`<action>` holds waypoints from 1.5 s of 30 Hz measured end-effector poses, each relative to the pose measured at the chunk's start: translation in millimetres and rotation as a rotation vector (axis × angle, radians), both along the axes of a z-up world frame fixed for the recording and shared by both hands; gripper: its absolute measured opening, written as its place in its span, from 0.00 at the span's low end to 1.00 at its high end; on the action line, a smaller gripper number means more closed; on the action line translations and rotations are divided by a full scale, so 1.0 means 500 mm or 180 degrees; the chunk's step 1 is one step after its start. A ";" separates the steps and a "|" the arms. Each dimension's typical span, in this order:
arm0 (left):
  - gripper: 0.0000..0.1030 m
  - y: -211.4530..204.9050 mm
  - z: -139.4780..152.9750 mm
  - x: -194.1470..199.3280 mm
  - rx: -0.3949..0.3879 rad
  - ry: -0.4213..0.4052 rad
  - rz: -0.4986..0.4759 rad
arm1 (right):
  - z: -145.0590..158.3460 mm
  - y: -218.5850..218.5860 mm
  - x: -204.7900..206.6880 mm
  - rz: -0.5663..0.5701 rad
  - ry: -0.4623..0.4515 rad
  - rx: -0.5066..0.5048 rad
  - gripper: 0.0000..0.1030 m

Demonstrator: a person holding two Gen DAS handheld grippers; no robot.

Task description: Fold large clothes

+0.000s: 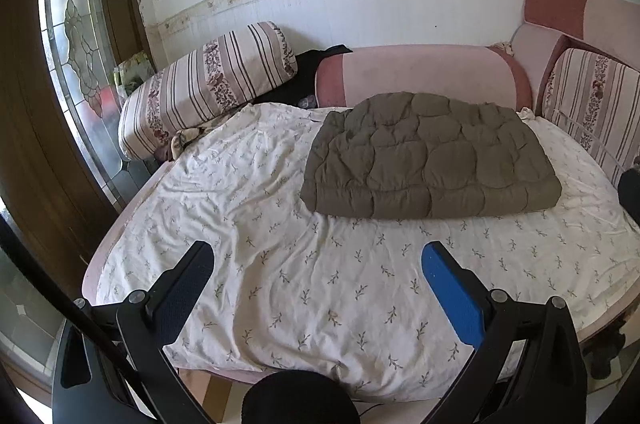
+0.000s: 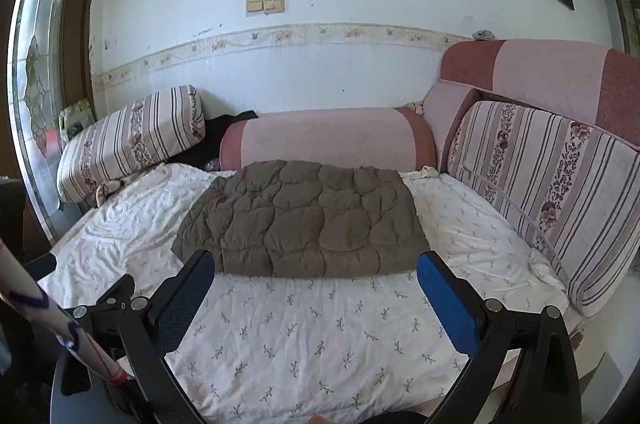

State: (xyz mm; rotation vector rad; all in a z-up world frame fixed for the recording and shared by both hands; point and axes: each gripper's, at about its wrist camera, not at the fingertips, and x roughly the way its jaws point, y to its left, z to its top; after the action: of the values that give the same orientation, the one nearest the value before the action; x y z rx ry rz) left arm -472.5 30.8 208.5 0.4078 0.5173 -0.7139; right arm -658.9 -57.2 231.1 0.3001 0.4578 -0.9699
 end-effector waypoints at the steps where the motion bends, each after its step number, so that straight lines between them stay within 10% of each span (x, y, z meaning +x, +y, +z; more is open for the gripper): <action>1: 1.00 -0.001 -0.003 0.003 0.0006 0.0024 -0.0011 | -0.002 -0.001 0.002 -0.0001 0.0023 -0.0004 1.00; 45: 1.00 -0.022 -0.055 0.034 0.0102 0.0293 -0.0185 | -0.052 -0.018 0.050 -0.0016 0.0277 0.0081 1.00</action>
State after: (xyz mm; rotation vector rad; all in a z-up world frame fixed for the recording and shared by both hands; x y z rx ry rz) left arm -455.4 19.9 181.2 0.4226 0.6063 -0.7839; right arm -633.9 -66.4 205.4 0.2830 0.5493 -0.9854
